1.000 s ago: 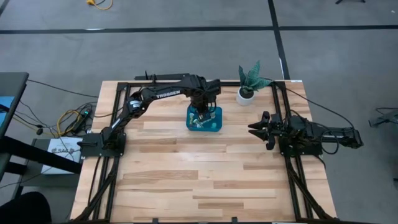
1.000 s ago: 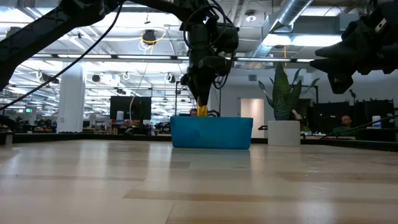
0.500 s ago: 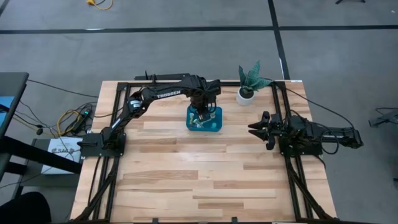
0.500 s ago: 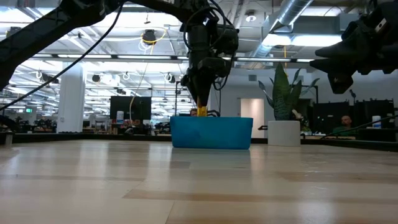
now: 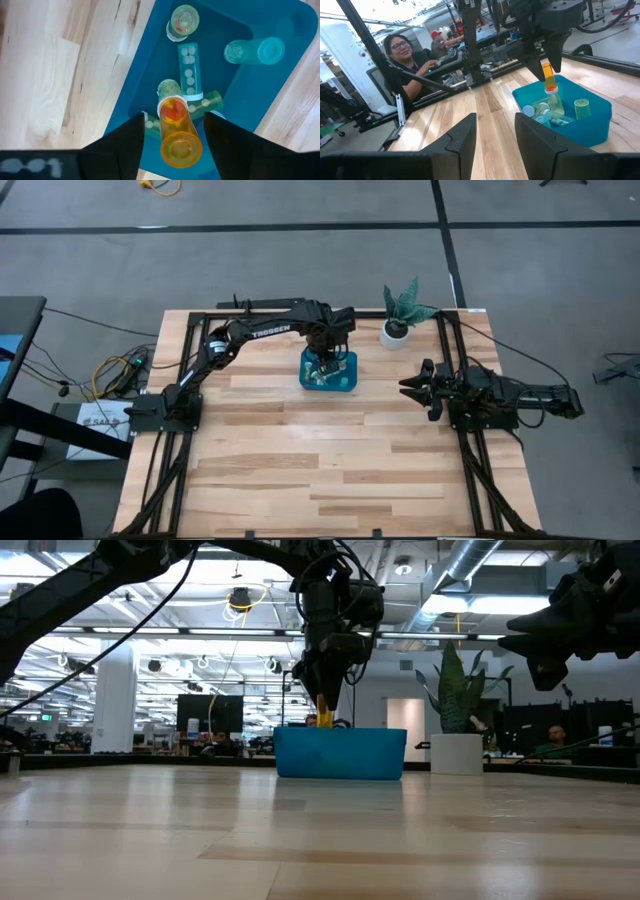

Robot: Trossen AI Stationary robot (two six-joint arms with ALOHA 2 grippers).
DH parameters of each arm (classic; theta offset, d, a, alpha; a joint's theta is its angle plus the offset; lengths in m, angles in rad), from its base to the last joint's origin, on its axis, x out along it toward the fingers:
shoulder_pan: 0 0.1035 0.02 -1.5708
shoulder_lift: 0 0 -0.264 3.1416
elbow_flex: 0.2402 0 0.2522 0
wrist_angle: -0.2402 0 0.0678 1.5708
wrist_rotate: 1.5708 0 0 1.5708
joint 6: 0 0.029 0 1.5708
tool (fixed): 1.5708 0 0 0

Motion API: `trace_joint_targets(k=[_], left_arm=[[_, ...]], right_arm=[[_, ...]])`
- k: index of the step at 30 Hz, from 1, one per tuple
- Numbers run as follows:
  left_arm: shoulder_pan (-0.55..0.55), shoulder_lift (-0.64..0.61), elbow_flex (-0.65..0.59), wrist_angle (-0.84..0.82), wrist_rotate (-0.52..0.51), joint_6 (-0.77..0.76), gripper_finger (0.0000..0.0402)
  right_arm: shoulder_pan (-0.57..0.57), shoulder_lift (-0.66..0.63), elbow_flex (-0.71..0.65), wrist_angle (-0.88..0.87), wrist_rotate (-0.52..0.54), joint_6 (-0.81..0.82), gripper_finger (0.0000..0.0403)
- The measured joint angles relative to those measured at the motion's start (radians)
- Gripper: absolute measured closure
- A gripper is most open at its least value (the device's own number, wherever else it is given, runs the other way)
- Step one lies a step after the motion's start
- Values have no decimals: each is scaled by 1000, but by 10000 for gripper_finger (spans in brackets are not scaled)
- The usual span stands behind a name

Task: Pick and place pill bottles into a basket
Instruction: Return to Home Position

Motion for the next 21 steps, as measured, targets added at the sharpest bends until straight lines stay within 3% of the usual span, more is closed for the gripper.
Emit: trace_joint_targets(k=[8,16,21], left_arm=[[0,0,11,-10,16,-7,184],[4,-1,126,-24,10,-8,177],[8,-67,112,-69,-9,-23,177]], right_arm=[[0,0,0,0,0,0,274],[0,0,0,0,0,0,274],[0,0,0,0,0,0,274]])
